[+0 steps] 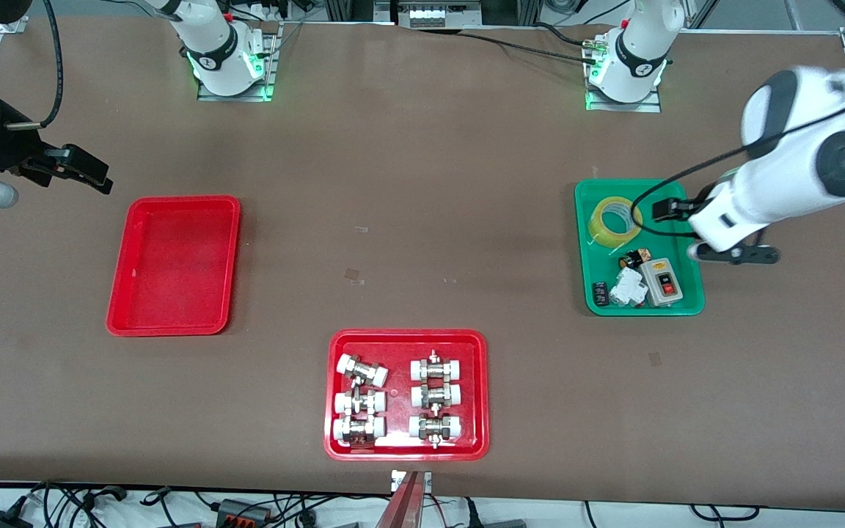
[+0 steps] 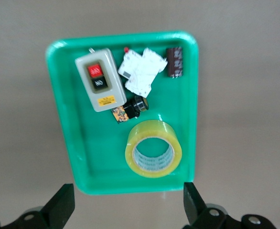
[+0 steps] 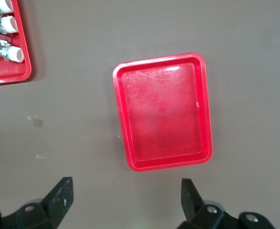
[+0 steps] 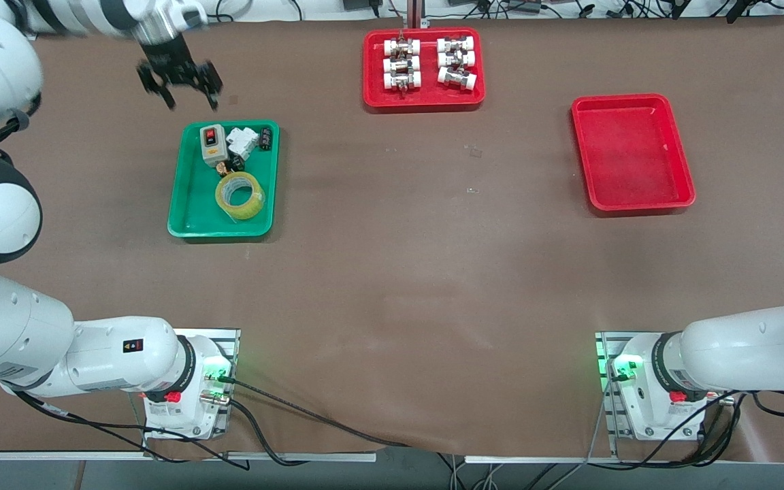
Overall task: Left arm passes tape to right arm into tray
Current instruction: 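Move the left gripper down over the tape roll in the green tray, then close the left gripper on the tape roll's rim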
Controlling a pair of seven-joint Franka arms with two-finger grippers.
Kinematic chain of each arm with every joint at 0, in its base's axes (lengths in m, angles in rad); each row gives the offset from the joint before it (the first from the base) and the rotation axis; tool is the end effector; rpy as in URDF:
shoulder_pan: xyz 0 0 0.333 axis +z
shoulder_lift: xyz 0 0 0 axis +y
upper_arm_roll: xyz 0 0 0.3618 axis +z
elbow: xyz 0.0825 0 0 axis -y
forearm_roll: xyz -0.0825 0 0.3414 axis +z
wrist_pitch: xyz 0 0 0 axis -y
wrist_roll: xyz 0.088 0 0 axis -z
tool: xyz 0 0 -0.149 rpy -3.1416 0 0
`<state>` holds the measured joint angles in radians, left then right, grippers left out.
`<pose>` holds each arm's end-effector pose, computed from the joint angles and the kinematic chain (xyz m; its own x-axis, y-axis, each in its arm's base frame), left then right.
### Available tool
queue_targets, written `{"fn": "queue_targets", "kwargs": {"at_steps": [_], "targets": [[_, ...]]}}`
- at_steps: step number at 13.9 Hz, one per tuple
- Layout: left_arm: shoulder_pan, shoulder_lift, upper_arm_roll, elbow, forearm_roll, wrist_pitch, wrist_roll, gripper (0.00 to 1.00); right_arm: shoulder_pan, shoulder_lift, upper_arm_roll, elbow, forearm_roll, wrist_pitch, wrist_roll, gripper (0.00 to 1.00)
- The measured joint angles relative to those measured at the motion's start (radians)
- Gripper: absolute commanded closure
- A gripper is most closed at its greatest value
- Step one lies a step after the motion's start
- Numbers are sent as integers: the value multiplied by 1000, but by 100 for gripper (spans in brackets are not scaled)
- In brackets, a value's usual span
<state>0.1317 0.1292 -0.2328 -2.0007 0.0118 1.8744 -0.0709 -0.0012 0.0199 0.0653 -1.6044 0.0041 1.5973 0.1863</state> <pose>0.5067 -0.0469 0.4053 0.9676 -0.0361 -0.2500 -0.0368 -0.9993 0.0020 0.5179 0.0335 0.6059 0.9921 -0.1220 -0.0275 -0.1221 -0.9925 -0.0003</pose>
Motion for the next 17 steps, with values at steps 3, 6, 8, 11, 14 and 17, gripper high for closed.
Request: {"fn": "queue_targets", "kwargs": {"at_steps": [3, 6, 8, 11, 14, 17], "targets": [[-3, -3, -5, -237, 0, 249, 0, 0, 1, 0, 0, 0, 0, 0, 0, 0], [-2, 5, -5, -381, 0, 427, 0, 0, 1, 0, 0, -1, 0, -4, 0, 0], [-2, 30, -5, -410, 0, 478, 0, 0, 1, 0, 0, -1, 2, -4, 0, 0], [-1, 72, -5, -412, 0, 514, 0, 1, 1, 0, -1, -1, 3, -4, 0, 0], [-1, 89, -5, -412, 2, 525, 1, 13, 1, 0, -3, -1, 3, -4, 0, 0], [-1, 98, -5, -412, 4, 540, 4, 14, 0, -2, -8, 0, 3, -7, 0, 0]]}}
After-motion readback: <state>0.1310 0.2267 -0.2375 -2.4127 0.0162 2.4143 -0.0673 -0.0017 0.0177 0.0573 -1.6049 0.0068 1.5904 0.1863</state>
